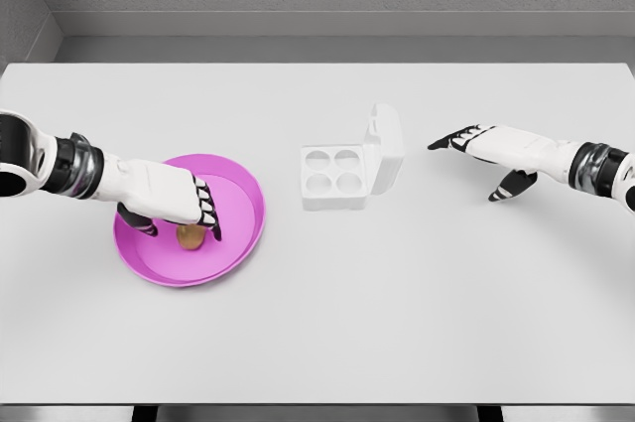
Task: Pack egg into the box and close the box lid
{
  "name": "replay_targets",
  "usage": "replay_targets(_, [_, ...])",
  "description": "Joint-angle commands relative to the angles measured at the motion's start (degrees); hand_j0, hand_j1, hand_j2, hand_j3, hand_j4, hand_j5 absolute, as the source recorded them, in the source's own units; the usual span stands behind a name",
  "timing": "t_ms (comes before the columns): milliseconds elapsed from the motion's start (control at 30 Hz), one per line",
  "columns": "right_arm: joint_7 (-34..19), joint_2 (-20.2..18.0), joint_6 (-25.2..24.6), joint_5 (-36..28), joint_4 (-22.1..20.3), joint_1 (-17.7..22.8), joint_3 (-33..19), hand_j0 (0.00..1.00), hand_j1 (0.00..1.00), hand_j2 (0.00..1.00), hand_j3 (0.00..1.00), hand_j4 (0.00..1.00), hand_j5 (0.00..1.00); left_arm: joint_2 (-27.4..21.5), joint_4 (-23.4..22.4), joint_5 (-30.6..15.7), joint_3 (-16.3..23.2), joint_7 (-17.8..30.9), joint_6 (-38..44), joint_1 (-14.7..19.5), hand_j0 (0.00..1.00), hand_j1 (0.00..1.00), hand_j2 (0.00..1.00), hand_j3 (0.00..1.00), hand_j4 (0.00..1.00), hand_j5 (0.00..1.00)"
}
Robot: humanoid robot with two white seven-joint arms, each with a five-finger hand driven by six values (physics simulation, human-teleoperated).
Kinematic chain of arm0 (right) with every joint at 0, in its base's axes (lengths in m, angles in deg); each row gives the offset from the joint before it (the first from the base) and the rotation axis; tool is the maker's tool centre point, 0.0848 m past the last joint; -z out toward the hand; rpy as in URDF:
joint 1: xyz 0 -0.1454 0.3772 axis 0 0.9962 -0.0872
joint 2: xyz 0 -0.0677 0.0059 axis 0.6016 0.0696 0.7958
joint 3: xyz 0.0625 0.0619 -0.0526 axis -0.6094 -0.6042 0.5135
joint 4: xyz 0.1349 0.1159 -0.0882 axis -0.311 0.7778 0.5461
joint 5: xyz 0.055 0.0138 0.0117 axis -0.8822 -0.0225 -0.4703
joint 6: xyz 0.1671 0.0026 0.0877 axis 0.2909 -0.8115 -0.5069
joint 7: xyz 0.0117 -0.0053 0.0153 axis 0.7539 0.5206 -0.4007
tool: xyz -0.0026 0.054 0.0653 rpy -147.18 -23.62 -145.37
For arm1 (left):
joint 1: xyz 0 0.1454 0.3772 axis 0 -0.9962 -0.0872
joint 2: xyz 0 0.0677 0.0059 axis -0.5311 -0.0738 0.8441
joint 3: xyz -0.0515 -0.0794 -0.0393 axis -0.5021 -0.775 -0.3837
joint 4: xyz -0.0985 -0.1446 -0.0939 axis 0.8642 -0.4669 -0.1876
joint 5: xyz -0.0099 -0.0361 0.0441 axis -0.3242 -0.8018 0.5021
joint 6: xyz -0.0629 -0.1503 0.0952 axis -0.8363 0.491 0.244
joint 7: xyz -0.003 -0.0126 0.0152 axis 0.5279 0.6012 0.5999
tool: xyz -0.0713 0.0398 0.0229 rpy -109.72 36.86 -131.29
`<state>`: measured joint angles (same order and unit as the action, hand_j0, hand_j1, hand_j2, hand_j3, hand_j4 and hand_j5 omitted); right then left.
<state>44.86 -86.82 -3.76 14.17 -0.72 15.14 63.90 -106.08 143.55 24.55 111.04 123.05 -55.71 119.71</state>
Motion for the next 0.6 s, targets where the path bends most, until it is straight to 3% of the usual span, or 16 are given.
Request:
replay_targets(0, [0.02,-0.05,-0.08,-0.30,-0.01,0.00,-0.02,1.00,1.00,1.00,1.00,1.00,1.00,0.13,0.01,-0.22,-0.07,-0.01,0.11,0.00,0.81,0.81,0.81,0.81,0.81,0.81])
replay_targets(567, [0.02,-0.23,-0.08,-0.21,0.08,0.00,0.07,1.00,1.00,1.00,1.00,1.00,1.00,0.30,-0.08,-0.48,-1.39,-0.01,0.11,-0.88,0.80,0.80,0.80,0.80,0.80,0.80])
